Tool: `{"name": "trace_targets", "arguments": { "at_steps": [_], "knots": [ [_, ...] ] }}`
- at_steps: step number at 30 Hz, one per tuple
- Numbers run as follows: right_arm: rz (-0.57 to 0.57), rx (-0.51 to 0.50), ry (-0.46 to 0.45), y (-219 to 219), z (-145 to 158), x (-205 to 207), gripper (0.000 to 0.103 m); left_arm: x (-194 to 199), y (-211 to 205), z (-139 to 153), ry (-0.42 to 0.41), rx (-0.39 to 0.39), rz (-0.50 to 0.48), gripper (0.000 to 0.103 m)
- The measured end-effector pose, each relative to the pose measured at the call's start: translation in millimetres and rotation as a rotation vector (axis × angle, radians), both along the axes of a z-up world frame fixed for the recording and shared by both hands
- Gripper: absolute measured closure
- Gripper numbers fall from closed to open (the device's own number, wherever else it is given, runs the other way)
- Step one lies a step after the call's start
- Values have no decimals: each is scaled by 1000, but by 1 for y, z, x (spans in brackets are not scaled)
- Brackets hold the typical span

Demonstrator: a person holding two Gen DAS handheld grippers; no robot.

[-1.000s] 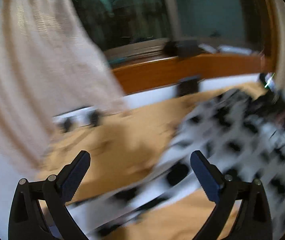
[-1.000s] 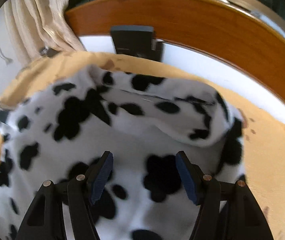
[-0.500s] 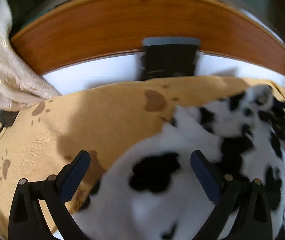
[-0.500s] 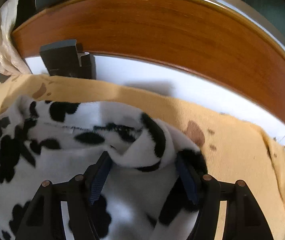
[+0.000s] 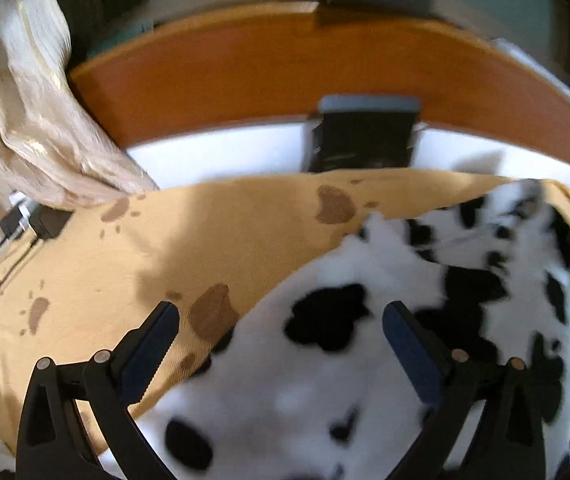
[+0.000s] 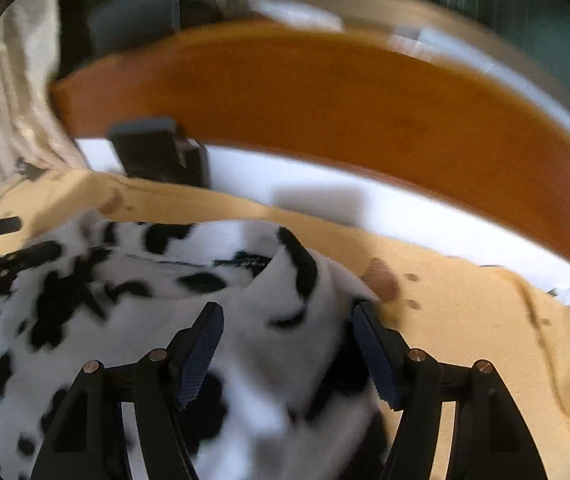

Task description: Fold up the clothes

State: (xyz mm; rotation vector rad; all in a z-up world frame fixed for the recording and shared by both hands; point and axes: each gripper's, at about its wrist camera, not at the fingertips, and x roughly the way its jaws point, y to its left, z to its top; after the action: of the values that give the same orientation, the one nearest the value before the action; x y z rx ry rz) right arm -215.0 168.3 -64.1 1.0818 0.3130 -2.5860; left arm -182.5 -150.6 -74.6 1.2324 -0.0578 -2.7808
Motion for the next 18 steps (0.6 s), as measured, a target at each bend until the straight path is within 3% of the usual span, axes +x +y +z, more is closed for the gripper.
{"name": "trace_targets", "arguments": {
  "at_steps": [6, 12, 18],
  "knots": [
    [49, 41, 51, 47, 38, 104, 34, 62, 31, 41, 56, 28, -141, 0],
    [132, 23, 59, 73, 48, 227, 34, 108, 61, 46, 4, 208, -266, 0],
    [293, -41, 137, 77, 61, 340, 34, 144, 105, 39, -36, 212, -358, 0]
  ]
}}
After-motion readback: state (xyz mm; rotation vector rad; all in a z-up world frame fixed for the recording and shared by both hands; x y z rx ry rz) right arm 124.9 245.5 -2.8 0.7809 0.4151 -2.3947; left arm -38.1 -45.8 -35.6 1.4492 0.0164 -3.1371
